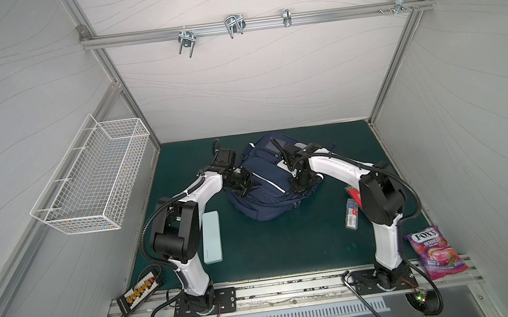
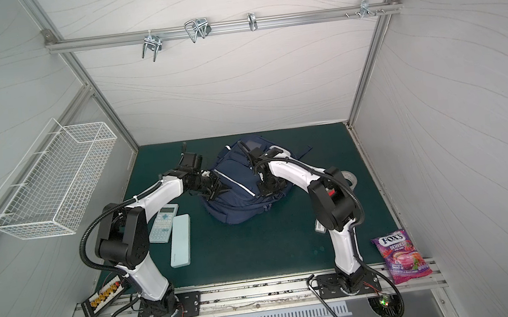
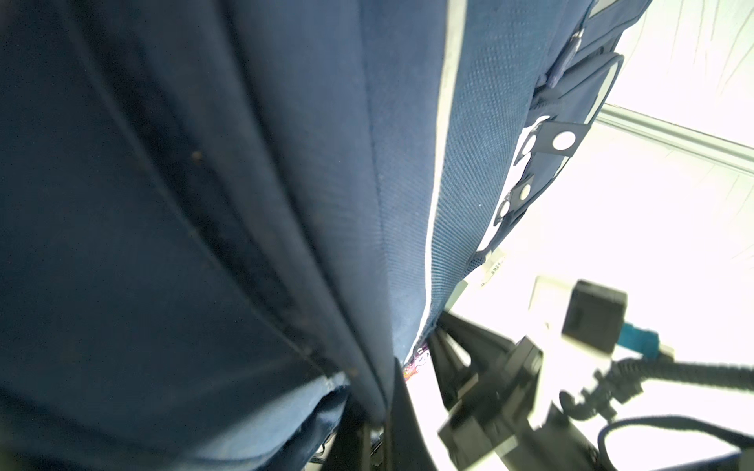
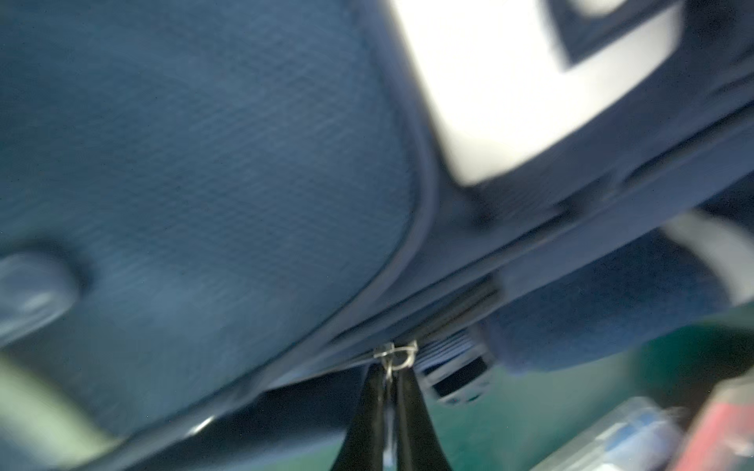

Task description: Pack the student bag

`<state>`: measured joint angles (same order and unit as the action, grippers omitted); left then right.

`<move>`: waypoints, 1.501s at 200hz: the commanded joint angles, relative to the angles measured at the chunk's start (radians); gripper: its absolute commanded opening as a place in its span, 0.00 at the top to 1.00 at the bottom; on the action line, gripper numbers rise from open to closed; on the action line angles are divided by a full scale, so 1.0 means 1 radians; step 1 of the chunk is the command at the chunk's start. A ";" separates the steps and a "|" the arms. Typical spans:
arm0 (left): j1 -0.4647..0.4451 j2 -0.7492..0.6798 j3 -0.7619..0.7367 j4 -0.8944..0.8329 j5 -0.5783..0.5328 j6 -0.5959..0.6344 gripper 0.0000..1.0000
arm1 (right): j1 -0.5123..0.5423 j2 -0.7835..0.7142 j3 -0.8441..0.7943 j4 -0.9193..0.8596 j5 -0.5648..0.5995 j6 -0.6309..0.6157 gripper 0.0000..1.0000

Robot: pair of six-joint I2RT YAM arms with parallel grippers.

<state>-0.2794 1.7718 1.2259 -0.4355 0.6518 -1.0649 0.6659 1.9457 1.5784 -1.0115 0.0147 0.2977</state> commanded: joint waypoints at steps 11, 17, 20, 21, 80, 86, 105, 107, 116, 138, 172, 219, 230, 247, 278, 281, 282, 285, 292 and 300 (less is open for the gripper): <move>-0.003 -0.016 -0.006 0.163 0.006 -0.072 1.00 | 0.096 -0.077 -0.096 0.031 -0.375 0.117 1.00; -0.006 -0.017 -0.008 0.173 0.004 -0.078 1.00 | 0.110 -0.065 -0.096 0.056 -0.409 0.132 1.00; -0.007 -0.018 -0.009 0.175 0.002 -0.079 1.00 | 0.118 -0.057 -0.093 0.069 -0.425 0.140 1.00; -0.008 -0.018 -0.008 0.175 0.002 -0.079 1.00 | 0.121 -0.055 -0.093 0.072 -0.431 0.143 1.00; 0.040 -0.023 0.027 0.076 -0.023 -0.027 0.63 | 0.019 -0.097 -0.099 0.153 -0.429 0.207 1.00; 0.064 -0.027 0.025 0.050 -0.036 -0.015 0.58 | -0.008 -0.119 -0.119 0.152 -0.429 0.204 1.00; 0.134 -0.038 0.019 0.002 -0.068 0.025 0.48 | -0.065 -0.170 -0.161 0.130 -0.446 0.173 1.00; 0.139 -0.038 0.020 0.000 -0.071 0.028 0.47 | -0.068 -0.175 -0.165 0.128 -0.448 0.172 1.00; 0.154 -0.029 0.026 -0.007 -0.078 0.043 0.44 | -0.078 -0.192 -0.182 0.121 -0.456 0.161 1.00; 0.158 0.028 0.071 -0.022 -0.077 0.068 0.44 | -0.079 -0.217 -0.222 0.111 -0.465 0.142 1.00; 0.138 0.102 0.141 -0.009 -0.065 0.099 0.45 | -0.079 -0.245 -0.272 0.111 -0.457 0.122 1.00; 0.057 0.192 0.239 -0.012 -0.060 0.165 0.44 | -0.070 -0.242 -0.266 0.114 -0.432 0.112 1.00; 0.045 0.221 0.257 -0.028 -0.061 0.183 0.46 | -0.064 -0.234 -0.256 0.118 -0.423 0.116 1.00; 0.041 0.256 0.260 -0.037 -0.047 0.203 0.57 | -0.048 -0.222 -0.235 0.119 -0.402 0.118 1.00; 0.063 0.237 0.187 0.040 -0.020 0.167 0.98 | -0.016 -0.221 -0.222 0.165 -0.388 0.133 1.00; 0.067 0.231 0.178 0.049 -0.021 0.160 1.00 | -0.010 -0.219 -0.221 0.170 -0.387 0.133 1.00; 0.067 0.228 0.175 0.052 -0.021 0.159 1.00 | -0.008 -0.219 -0.221 0.172 -0.386 0.133 1.00; 0.069 0.223 0.168 0.057 -0.022 0.151 1.00 | -0.001 -0.217 -0.216 0.175 -0.383 0.135 1.00; 0.074 0.209 0.152 0.078 -0.023 0.133 1.00 | 0.021 -0.206 -0.204 0.176 -0.382 0.135 1.00; 0.074 0.191 0.136 0.101 -0.024 0.113 1.00 | 0.050 -0.187 -0.187 0.179 -0.380 0.139 1.00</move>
<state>-0.2077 2.0117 1.3994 -0.4149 0.6098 -0.9051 0.6449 1.7405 1.3334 -0.8593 -0.3466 0.4305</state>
